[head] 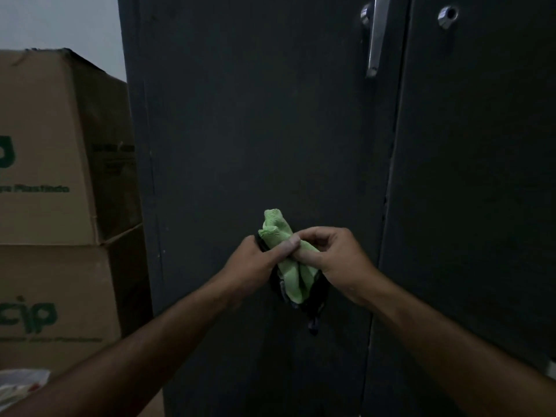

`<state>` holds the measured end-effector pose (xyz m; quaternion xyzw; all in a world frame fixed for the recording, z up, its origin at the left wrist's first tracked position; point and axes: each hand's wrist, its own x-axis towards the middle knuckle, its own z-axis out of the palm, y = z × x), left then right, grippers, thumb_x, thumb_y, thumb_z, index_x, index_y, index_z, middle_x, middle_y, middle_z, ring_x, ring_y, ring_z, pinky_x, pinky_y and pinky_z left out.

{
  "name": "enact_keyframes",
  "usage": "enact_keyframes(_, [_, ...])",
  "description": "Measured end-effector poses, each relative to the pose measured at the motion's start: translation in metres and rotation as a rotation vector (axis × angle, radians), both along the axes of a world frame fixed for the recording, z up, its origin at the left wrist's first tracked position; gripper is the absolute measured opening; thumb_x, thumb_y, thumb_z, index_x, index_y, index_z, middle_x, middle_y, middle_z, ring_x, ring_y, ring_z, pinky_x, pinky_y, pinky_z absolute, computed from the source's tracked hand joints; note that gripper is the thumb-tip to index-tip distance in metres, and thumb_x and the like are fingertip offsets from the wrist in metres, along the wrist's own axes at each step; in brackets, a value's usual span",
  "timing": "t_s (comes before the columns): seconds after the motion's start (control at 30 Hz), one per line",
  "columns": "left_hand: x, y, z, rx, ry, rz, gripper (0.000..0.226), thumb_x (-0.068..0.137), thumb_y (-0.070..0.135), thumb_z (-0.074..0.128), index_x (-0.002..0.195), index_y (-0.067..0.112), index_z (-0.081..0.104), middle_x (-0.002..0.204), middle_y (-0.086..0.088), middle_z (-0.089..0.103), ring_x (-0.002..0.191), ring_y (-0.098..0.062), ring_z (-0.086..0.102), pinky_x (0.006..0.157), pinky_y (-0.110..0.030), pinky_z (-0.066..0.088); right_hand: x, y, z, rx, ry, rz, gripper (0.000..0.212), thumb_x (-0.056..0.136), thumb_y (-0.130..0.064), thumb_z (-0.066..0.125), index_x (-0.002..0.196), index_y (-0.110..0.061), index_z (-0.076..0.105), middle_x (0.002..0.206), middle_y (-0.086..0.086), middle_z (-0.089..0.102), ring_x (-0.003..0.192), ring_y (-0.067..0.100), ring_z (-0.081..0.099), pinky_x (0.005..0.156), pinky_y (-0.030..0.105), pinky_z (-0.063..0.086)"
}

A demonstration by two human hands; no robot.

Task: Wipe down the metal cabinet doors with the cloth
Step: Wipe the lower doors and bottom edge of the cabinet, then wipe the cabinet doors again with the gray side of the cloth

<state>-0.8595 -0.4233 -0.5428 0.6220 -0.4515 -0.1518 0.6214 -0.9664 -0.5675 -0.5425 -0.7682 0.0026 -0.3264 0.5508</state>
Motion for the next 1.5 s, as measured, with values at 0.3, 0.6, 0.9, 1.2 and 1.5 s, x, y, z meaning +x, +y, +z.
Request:
enact_keyframes(0.3, [0.022, -0.004, -0.019, 0.065, 0.181, 0.007, 0.026, 0.091, 0.010, 0.075, 0.117, 0.009, 0.072, 0.113, -0.014, 0.078, 0.093, -0.018, 0.077, 0.072, -0.028, 0.063, -0.035, -0.044, 0.008, 0.045, 0.201, -0.154, 0.017, 0.104, -0.028, 0.058, 0.107, -0.016, 0.069, 0.100, 0.002, 0.074, 0.089, 0.015, 0.069, 0.074, 0.027, 0.057])
enact_keyframes(0.6, [-0.015, -0.019, -0.037, 0.134, -0.093, 0.045, 0.068, 0.066, 0.055, 0.086, 0.120, 0.026, 0.059, 0.123, 0.000, 0.064, 0.100, -0.012, 0.073, 0.068, -0.021, 0.059, -0.039, -0.036, 0.008, 0.373, 0.380, -0.023, 0.027, 0.105, -0.028, 0.057, 0.122, -0.009, 0.064, 0.117, 0.017, 0.072, 0.104, 0.032, 0.071, 0.088, 0.045, 0.059])
enact_keyframes(0.9, [-0.030, -0.022, -0.038, 0.245, -0.272, 0.042, 0.019, 0.093, 0.029, 0.077, 0.108, 0.017, 0.073, 0.098, 0.005, 0.077, 0.084, -0.008, 0.076, 0.067, -0.031, 0.062, -0.049, -0.053, 0.005, 0.249, 0.424, 0.150, 0.048, 0.088, 0.015, 0.062, 0.132, -0.005, 0.060, 0.121, 0.019, 0.072, 0.115, 0.029, 0.069, 0.097, 0.034, 0.056])
enact_keyframes(1.2, [-0.024, -0.018, -0.046, 0.409, -0.124, -0.209, 0.058, 0.074, 0.059, 0.079, 0.113, 0.016, 0.073, 0.108, -0.008, 0.076, 0.090, -0.021, 0.075, 0.075, -0.032, 0.061, -0.054, -0.052, -0.004, 0.148, 0.374, -0.028, 0.023, 0.081, -0.009, 0.082, 0.102, -0.001, 0.075, 0.095, 0.015, 0.076, 0.089, 0.028, 0.071, 0.094, 0.046, 0.056])
enact_keyframes(1.5, [-0.037, -0.023, -0.051, 0.326, -0.039, -0.228, 0.041, 0.102, 0.048, 0.057, 0.105, 0.012, 0.075, 0.084, 0.004, 0.079, 0.075, -0.005, 0.074, 0.062, -0.016, 0.054, -0.052, -0.053, -0.007, 0.113, 0.410, -0.033, 0.020, 0.084, -0.025, 0.083, 0.088, -0.010, 0.071, 0.081, 0.006, 0.069, 0.072, 0.016, 0.063, 0.057, 0.021, 0.048])
